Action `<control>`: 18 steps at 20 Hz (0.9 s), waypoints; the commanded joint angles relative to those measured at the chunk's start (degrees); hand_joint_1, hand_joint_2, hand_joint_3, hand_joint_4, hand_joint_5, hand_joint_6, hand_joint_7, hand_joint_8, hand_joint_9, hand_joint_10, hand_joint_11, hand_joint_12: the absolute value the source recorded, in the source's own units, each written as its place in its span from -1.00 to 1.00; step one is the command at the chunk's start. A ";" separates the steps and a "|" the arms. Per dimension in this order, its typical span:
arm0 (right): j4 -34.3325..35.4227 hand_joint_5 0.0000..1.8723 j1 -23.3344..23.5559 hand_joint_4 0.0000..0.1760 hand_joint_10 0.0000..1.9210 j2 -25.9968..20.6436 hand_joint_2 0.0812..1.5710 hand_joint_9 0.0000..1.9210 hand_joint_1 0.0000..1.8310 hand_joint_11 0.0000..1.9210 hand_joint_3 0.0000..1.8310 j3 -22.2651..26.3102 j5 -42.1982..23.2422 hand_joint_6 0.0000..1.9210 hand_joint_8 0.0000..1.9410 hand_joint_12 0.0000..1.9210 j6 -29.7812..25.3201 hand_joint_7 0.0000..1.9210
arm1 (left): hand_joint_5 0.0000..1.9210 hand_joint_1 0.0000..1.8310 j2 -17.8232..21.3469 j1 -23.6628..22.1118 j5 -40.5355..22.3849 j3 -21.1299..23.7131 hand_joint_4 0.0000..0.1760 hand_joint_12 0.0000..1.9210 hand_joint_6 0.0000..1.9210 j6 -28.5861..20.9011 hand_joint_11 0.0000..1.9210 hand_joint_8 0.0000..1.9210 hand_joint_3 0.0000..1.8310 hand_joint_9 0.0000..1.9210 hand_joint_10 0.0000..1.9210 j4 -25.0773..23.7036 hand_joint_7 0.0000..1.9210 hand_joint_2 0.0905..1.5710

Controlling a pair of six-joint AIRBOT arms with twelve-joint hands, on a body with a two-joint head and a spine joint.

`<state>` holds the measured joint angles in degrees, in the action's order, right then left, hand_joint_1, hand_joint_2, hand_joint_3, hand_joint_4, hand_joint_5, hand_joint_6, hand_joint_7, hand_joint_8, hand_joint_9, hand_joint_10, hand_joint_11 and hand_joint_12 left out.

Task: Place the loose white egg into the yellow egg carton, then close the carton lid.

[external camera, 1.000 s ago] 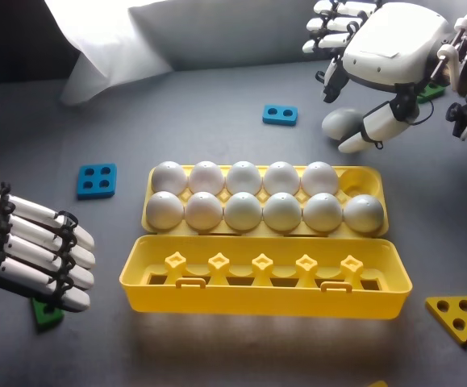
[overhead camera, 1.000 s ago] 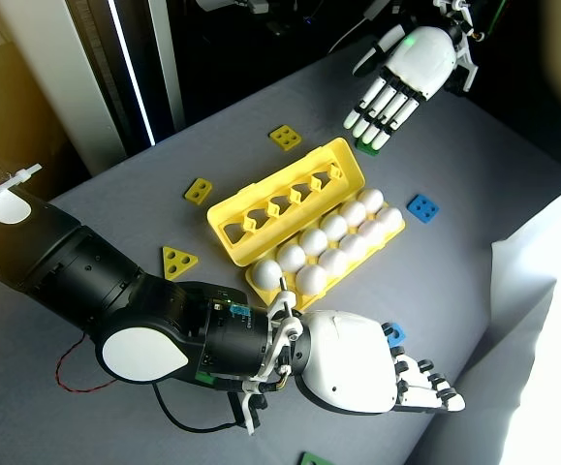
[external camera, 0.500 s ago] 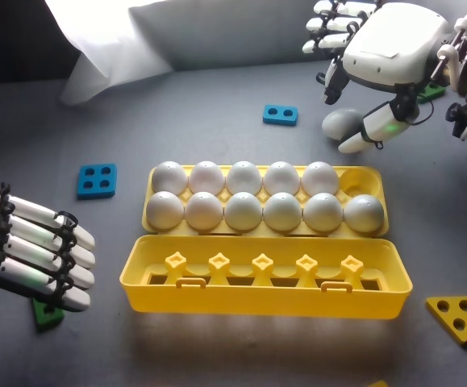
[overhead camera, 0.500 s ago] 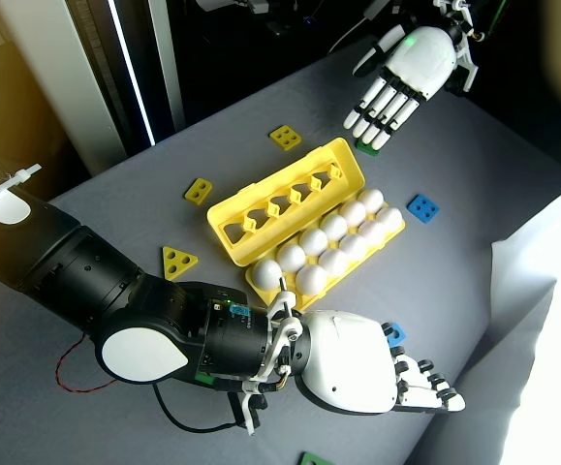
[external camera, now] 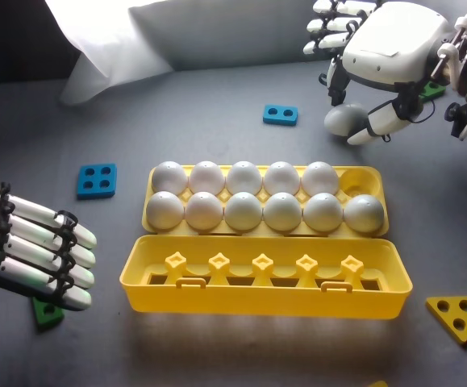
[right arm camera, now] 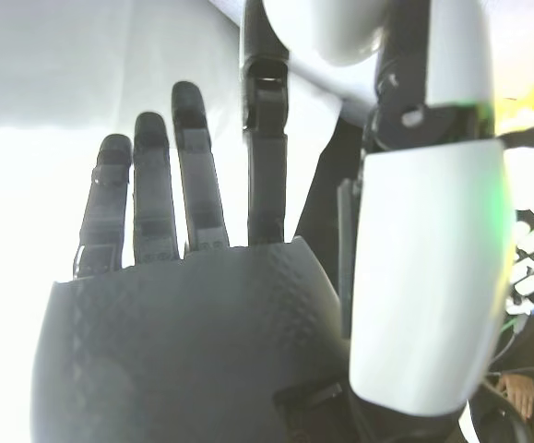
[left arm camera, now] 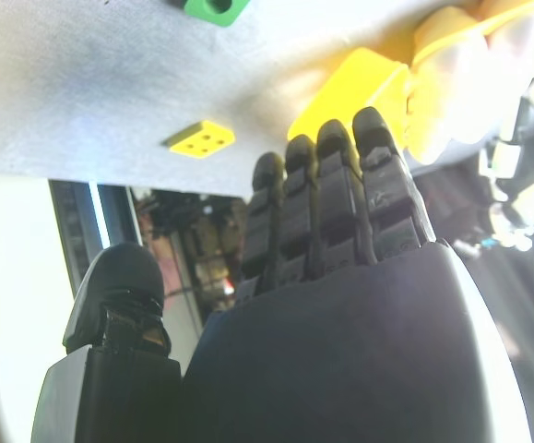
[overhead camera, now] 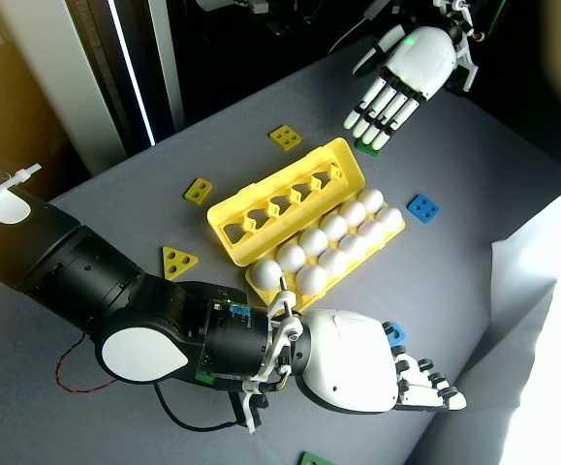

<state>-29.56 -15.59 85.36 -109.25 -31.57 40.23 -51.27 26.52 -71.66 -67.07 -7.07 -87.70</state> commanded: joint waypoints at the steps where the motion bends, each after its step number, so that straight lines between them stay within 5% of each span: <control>1: 1.93 0.28 0.46 0.31 -1.00 -0.65 0.26 -0.79 0.20 -1.00 -1.00 -0.28 -4.97 -0.35 -1.00 -1.00 -0.16 -0.55 | -0.81 -1.00 0.74 -0.40 -3.02 -0.08 -1.00 -0.79 -1.00 -0.26 -1.00 -1.00 -1.00 -0.87 -1.00 3.81 -0.81 0.73; 3: 1.93 0.27 0.43 0.23 -1.00 -0.68 0.27 -0.78 0.21 -1.00 -1.00 -0.26 -4.97 -0.34 -0.99 -1.00 -0.25 -0.53 | -0.78 -1.00 0.74 -0.42 -3.02 -0.07 -1.00 -0.75 -1.00 -0.34 -1.00 -1.00 -1.00 -0.84 -1.00 3.81 -0.78 0.72; 4: 1.92 0.27 0.41 0.39 -1.00 -0.74 0.27 -0.78 0.20 -1.00 -1.00 -0.25 -4.96 -0.33 -0.99 -1.00 -0.71 -0.51 | -0.80 -1.00 0.76 -0.42 -3.02 -0.05 -1.00 -0.76 -1.00 -0.38 -1.00 -1.00 -1.00 -0.85 -1.00 3.81 -0.80 0.72; 7: 1.92 0.27 0.61 0.47 -1.00 -2.59 0.27 -0.77 0.20 -1.00 -1.00 1.25 -4.94 -0.33 -0.99 -1.00 -2.93 -0.49 | -0.82 -1.00 0.82 -0.42 -2.92 -0.01 -1.00 -0.75 -1.00 -0.38 -1.00 -1.00 -1.00 -0.86 -1.00 3.81 -0.81 0.72; 9: 1.57 0.27 1.00 0.65 -1.00 -5.61 0.26 -0.77 0.19 -1.00 -1.00 5.52 -4.92 -0.34 -0.99 -1.00 -2.92 -0.49 | -0.78 -1.00 0.87 -0.42 -2.92 0.00 -1.00 -0.67 -1.00 -0.38 -1.00 -1.00 -1.00 -0.83 -1.00 3.81 -0.78 0.71; 15: 1.96 0.32 4.87 0.65 -0.99 -13.14 0.24 -0.72 0.20 -1.00 -1.00 15.93 -2.23 -0.41 -1.00 -1.00 -3.44 -0.46 | -0.79 -1.00 0.98 -0.41 -2.83 0.05 -1.00 -0.74 -1.00 -0.38 -1.00 -1.00 -1.00 -0.84 -1.00 3.83 -0.80 0.71; 18: 2.08 0.29 7.53 0.65 -1.00 -16.77 0.26 -0.72 0.19 -1.00 -1.00 19.81 -0.34 -0.36 -1.00 -1.00 -8.40 -0.48 | -0.76 -1.00 1.08 -0.41 -2.83 0.22 -1.00 -0.67 -1.00 -0.38 -1.00 -0.99 -1.00 -0.80 -0.99 3.83 -0.75 0.72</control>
<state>-29.63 -8.64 69.41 -88.73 -27.27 31.73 -51.27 26.52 -71.55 -66.81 -7.31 -87.68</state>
